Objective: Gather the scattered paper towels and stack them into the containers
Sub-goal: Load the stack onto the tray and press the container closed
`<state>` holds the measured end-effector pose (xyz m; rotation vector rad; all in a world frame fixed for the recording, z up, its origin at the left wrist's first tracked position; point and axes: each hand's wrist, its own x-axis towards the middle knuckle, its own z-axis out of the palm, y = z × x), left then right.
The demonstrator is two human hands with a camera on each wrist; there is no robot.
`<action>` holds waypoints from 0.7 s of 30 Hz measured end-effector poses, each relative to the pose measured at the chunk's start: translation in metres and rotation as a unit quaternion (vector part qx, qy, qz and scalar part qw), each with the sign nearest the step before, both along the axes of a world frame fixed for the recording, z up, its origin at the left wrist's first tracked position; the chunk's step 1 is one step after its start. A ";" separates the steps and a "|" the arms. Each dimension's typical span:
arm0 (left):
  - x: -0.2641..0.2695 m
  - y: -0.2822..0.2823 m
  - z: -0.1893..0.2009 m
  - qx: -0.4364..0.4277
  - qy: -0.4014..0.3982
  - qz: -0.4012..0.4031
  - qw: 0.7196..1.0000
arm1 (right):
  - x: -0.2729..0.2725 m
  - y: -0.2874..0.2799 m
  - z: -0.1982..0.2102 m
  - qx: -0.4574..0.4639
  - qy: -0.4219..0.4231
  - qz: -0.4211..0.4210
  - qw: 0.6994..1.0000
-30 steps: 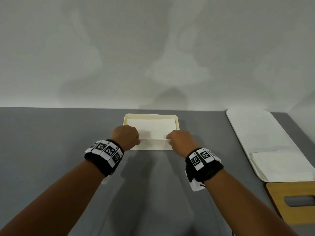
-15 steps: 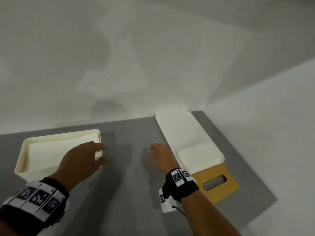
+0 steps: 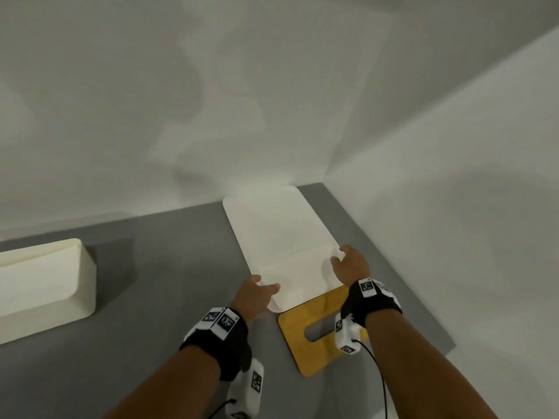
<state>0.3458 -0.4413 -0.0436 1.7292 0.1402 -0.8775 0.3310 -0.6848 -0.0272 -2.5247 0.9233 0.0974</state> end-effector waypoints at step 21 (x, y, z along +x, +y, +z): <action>0.000 -0.052 0.023 0.000 0.077 0.111 0.991 | 0.027 -0.015 -0.001 0.063 0.106 -0.001 0.992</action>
